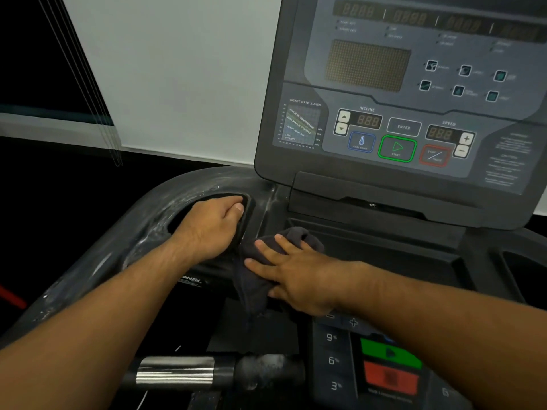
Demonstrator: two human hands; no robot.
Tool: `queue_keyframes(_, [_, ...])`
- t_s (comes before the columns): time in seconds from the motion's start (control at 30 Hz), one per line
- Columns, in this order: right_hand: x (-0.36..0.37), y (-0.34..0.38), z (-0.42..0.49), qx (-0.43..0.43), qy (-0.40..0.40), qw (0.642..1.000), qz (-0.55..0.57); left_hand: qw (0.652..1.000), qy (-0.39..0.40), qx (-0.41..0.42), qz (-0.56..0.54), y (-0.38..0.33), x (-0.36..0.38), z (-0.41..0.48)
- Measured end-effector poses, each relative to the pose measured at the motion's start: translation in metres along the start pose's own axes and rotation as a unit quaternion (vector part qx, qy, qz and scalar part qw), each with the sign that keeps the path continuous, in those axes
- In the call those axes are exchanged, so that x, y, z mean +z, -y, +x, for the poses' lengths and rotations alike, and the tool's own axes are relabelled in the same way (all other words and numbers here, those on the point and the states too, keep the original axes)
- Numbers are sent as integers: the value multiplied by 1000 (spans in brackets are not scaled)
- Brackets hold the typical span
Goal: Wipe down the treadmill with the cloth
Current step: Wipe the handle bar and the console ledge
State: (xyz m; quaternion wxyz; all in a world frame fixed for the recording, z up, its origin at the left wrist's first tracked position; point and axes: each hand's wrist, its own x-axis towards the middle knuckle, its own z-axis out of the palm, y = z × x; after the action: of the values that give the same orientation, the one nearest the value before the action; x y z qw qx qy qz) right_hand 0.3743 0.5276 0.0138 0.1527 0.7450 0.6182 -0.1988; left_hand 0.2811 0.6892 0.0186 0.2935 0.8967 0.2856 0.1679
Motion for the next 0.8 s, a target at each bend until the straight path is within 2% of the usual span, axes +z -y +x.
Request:
queue_keyframes(0.17, [8, 19, 36, -25, -49, 997, -61, 998, -38, -45, -33, -1, -4, 10])
queue_keyframes(0.37, [3, 39, 73, -26, -112, 992, -54, 997, -59, -46, -30, -13, -7, 17])
queue_keyframes(0.5, [10, 33, 59, -30, -127, 990, -54, 998, -56, -25, -22, -16, -5, 19])
queue_keyframes(0.63, [11, 4, 36, 1, -150, 989, 16, 998, -55, -6, -26, -7, -6, 30])
queue_keyframes(0.8, [-17, -12, 60, 82, -139, 987, -21, 998, -30, 33, -36, 6, -15, 46])
